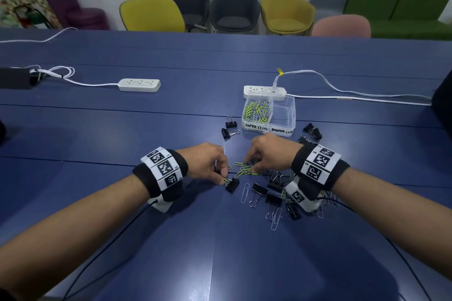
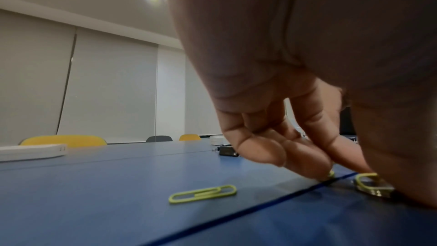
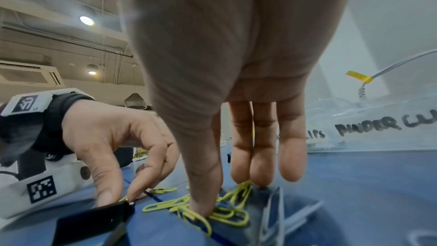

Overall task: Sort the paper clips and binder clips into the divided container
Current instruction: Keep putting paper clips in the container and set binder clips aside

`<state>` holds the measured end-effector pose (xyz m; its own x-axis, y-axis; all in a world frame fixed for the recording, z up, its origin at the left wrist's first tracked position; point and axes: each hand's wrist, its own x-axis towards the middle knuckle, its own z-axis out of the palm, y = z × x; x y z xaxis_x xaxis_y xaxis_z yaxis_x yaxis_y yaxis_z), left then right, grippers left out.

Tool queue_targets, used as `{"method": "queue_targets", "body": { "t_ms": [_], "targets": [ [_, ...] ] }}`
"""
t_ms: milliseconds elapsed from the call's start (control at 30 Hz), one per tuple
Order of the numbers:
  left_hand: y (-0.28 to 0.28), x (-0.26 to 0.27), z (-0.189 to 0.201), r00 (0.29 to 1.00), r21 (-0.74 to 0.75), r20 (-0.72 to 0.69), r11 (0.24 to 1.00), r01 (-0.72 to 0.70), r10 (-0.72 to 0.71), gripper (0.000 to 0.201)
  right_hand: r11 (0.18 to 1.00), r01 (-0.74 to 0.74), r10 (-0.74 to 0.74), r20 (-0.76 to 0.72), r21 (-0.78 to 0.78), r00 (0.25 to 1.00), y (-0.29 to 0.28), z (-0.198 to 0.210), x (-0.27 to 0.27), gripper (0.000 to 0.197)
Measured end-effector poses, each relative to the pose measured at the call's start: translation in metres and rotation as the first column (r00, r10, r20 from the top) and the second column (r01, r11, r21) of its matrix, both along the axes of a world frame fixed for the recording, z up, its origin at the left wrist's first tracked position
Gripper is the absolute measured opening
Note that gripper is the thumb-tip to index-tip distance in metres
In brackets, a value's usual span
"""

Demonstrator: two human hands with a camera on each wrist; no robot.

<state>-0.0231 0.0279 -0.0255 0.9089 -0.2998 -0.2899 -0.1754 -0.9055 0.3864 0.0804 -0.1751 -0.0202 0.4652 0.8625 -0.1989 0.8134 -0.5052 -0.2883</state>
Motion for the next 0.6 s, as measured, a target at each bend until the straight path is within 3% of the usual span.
{"method": "queue_targets", "body": {
  "t_ms": [267, 600],
  "targets": [
    [0.0014, -0.0023, -0.0038, 0.997, -0.096, 0.016, 0.993, -0.075, 0.077, 0.014, 0.998, 0.030, -0.026, -0.065, 0.052, 0.998, -0.0029, -0.0052, 0.0010, 0.025],
    [0.0030, -0.0039, 0.0041, 0.995, -0.103, 0.071, 0.993, -0.057, 0.064, 0.012, 0.997, 0.036, -0.031, -0.066, 0.072, 0.997, -0.0065, -0.0013, -0.0040, 0.022]
  ]
}}
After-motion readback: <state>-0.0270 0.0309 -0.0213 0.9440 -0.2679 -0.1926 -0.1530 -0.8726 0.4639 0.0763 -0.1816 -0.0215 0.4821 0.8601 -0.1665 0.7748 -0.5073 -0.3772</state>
